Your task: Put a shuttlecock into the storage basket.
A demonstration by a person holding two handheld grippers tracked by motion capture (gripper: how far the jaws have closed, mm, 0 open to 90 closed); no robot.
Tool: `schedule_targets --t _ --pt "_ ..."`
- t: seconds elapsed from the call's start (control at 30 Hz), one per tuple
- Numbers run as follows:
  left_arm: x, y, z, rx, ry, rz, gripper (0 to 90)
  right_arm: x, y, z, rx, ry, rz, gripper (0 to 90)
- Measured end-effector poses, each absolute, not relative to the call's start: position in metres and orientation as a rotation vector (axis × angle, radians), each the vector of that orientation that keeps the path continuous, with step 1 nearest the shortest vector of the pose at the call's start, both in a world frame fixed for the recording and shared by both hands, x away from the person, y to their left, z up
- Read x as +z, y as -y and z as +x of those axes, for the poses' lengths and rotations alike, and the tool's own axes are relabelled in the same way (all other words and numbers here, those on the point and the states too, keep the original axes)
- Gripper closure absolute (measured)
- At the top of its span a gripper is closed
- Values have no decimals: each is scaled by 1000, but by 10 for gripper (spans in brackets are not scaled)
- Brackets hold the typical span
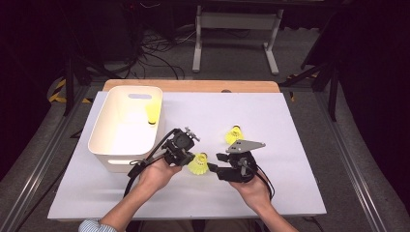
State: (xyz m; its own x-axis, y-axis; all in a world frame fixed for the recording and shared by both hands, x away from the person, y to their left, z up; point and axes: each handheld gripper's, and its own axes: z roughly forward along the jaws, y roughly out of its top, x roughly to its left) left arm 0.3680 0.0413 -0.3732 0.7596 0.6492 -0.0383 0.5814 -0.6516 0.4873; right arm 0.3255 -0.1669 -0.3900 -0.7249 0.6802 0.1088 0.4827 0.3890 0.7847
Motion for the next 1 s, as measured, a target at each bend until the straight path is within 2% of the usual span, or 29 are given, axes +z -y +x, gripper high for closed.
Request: schedule_targets --t 0.4,0.77,1.0 --pt "-367 -49 364 199 -935 2478 895 -392 206 314 1264 -2285 1079 309" --pt "-361 -55 364 209 -945 2470 895 -400 225 309 1237 -2242 1091 288" --pt "-358 -58 364 209 -956 2459 894 -403 237 304 1240 -2206 1087 206"
